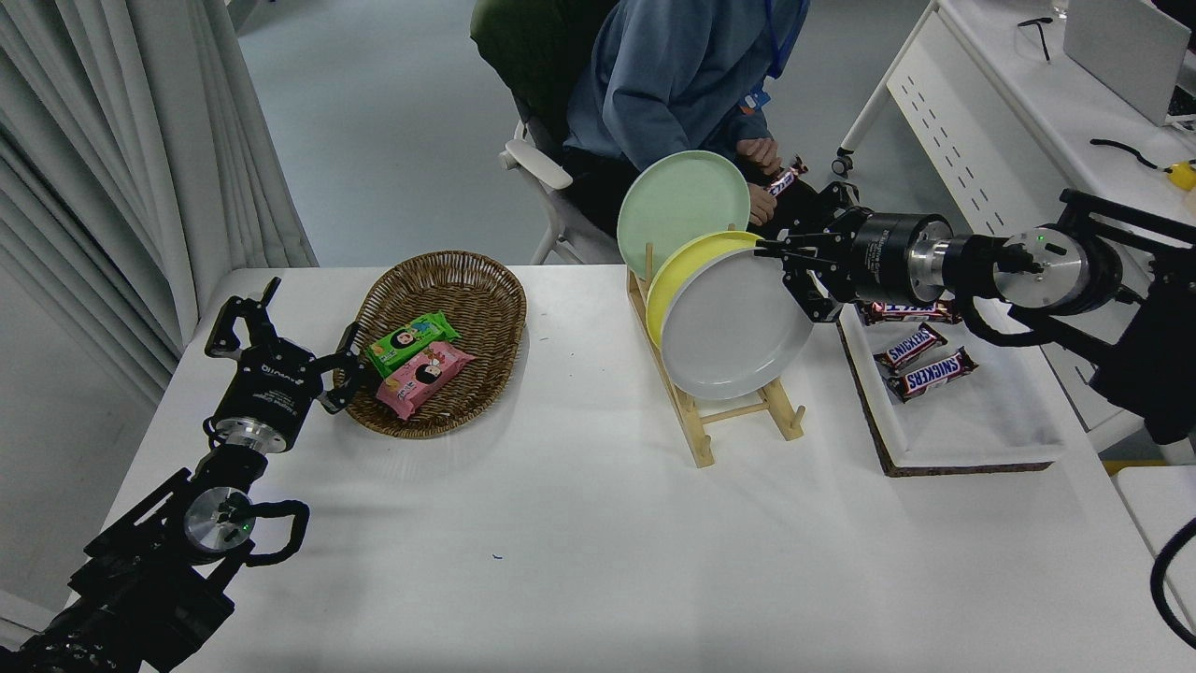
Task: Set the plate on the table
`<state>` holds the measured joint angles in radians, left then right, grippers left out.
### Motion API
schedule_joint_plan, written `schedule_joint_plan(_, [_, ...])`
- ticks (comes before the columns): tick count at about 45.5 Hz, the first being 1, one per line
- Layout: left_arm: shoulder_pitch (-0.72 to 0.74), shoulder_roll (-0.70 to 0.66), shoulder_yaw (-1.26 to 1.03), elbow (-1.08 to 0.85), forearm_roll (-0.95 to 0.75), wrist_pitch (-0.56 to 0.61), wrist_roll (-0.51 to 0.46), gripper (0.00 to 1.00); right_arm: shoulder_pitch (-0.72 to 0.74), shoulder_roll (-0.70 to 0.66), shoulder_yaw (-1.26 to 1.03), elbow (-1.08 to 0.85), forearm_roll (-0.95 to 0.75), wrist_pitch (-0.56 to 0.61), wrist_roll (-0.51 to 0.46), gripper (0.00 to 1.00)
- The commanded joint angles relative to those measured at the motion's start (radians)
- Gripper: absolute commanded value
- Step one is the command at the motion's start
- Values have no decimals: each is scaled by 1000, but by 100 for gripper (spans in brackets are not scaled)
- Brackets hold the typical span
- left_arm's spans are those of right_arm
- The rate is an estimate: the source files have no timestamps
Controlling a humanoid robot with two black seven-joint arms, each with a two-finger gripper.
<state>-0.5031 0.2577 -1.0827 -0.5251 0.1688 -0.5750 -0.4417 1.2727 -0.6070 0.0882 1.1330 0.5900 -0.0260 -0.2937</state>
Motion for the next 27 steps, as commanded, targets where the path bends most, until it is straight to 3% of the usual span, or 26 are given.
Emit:
schedule_joint_plan(1, [0, 0, 1, -1, 0, 1, 1, 100, 11, -19, 11, 129, 140, -195, -7, 0])
schedule_joint_plan(8, [0, 0, 0, 0, 0, 1, 0, 100, -1, -8, 57, 172, 154, -334, -33, 0])
schedule_joint_plan(17, [0, 0, 0, 0, 0, 0, 0, 100, -7, 22, 79, 185, 155, -443, -93, 0])
schedule_joint_plan(27, [0, 0, 0, 0, 0, 0, 0, 100, -39, 64, 91, 185, 202, -558, -97, 0])
